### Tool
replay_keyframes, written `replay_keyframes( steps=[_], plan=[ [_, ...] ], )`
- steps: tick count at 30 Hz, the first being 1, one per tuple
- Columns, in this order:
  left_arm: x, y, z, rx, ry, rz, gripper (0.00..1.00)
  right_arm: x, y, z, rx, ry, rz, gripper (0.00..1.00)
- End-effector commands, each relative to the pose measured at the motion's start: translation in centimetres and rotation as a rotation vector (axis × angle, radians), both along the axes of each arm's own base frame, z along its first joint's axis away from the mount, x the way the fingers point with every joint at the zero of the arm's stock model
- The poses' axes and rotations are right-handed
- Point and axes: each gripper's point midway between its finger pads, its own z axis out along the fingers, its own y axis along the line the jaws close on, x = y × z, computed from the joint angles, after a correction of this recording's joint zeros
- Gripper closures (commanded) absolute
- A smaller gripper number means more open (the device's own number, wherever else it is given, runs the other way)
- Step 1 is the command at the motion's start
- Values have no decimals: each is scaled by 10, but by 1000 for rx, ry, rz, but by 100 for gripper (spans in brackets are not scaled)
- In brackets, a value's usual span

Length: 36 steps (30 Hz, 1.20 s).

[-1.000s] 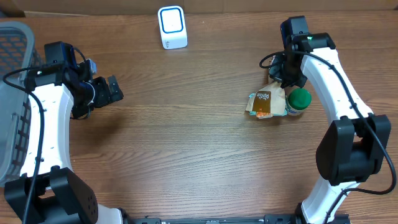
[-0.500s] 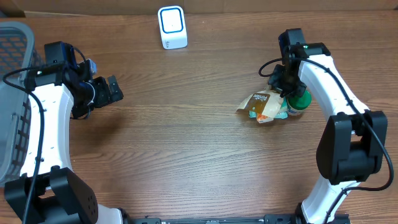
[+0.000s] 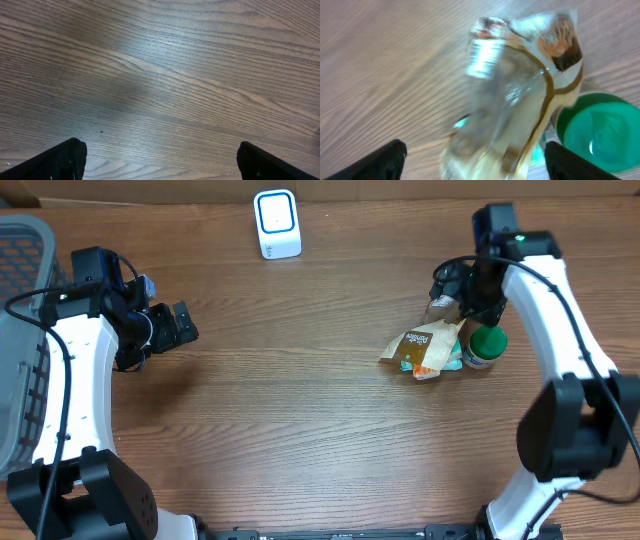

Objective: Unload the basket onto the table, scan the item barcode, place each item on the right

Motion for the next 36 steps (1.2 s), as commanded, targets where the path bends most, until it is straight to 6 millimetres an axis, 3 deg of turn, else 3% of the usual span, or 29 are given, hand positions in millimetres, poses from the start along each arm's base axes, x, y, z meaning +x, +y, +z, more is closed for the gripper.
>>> replay_keyframes(
  steps=[1,7,14,17,29,36],
  plan=[
    [-1,0,-4,1,14,2,0,-2,16,93,83,-210,73,0],
    [-1,0,-4,1,14,2,0,-49,17,164,82,-314,123,0],
    [-1,0,-4,1,14,2,1,-117,3,206,21,-374,103,0],
    [-1,0,-4,1,14,2,0,-134,2,216,22,-398,103,0],
    [-1,0,-4,1,14,2,0,-147,-6,218,-21,-393,95,0],
    [-1,0,-4,1,14,2,0,-130,-5,227,-66,-474,171,0]
  ],
)
